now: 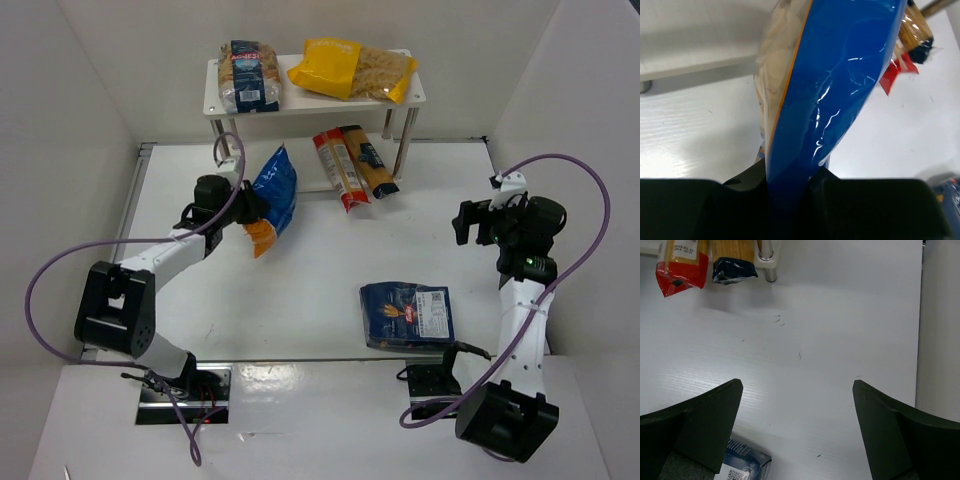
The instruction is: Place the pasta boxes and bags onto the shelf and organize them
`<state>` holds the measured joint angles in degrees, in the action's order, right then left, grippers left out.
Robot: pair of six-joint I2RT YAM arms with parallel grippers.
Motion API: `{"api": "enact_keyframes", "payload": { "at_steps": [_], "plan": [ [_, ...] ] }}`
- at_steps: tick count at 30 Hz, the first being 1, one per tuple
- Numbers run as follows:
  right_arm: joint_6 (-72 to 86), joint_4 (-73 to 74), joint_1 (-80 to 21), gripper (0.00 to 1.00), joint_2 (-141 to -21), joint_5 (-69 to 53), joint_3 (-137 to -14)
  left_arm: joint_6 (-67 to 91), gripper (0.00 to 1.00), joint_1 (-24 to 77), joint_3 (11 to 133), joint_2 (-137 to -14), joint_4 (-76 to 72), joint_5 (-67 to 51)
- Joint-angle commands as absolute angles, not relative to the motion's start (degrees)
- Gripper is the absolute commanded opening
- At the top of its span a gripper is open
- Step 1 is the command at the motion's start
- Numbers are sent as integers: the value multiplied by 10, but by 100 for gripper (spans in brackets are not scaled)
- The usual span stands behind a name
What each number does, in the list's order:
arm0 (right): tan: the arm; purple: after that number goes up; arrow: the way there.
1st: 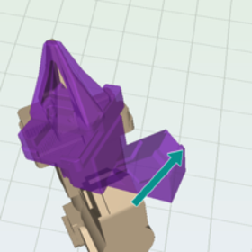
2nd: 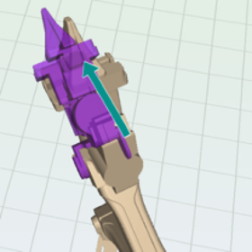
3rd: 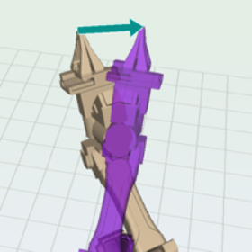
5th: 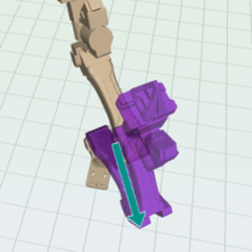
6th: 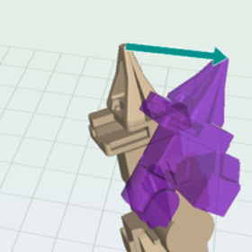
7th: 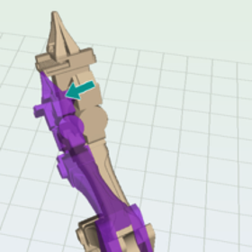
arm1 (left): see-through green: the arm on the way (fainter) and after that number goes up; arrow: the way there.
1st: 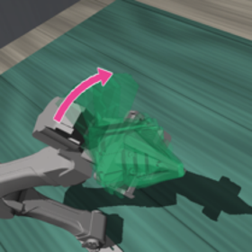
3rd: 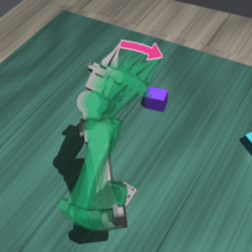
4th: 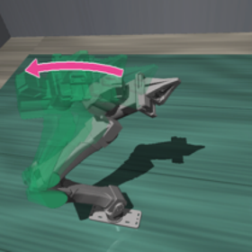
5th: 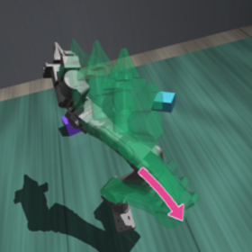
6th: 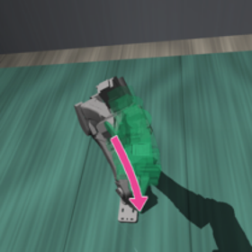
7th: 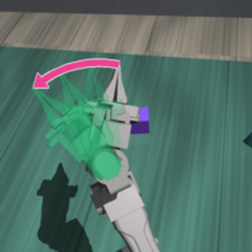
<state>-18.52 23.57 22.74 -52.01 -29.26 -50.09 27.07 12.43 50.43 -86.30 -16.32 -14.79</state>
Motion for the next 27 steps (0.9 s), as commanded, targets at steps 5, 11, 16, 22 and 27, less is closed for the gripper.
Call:
{"api": "enact_keyframes", "payload": {
  "at_steps": [5,11,16,22,27],
  "plan": [
    [-189,222,245,99,-520,-307,-493,272,0,117,602,-882,-266,-103],
    [-194,222,250,99,-532,-307,-493,277,0,112,620,-882,-254,-103],
    [-194,222,250,99,-537,-307,-493,287,0,112,632,-894,-259,-103],
    [-194,222,261,99,-532,-312,-493,301,0,100,650,-913,-272,-103],
    [-194,222,266,99,-526,-317,-493,285,0,100,667,-931,-284,-86]
  ]
}}
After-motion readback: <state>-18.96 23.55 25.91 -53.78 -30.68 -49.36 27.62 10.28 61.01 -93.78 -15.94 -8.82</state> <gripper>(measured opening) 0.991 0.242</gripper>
